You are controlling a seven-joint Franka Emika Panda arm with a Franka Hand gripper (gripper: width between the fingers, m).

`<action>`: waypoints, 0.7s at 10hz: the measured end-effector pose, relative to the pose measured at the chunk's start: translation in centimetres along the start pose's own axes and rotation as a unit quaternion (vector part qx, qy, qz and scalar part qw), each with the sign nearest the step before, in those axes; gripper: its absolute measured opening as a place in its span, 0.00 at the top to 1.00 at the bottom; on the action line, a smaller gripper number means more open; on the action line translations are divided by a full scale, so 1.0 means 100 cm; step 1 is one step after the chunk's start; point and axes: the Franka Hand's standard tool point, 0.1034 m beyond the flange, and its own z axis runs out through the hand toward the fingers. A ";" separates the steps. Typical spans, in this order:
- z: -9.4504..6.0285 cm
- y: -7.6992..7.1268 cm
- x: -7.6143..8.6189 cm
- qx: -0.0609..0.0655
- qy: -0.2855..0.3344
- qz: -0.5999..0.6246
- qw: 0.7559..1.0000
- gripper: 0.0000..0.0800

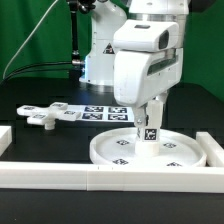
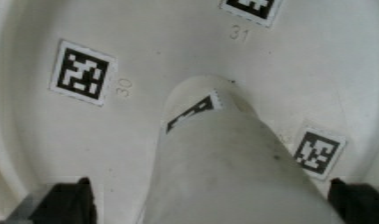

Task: Assemble round table

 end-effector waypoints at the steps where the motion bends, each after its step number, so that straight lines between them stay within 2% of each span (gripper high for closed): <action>1: 0.000 0.000 0.000 0.000 0.000 -0.021 1.000 0.19; 7: 0.001 0.003 -0.007 -0.003 -0.011 -0.195 0.981 0.19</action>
Offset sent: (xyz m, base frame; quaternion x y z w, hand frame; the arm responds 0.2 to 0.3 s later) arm -0.0003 0.0008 0.0001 -0.0040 0.0028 -0.1904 0.9817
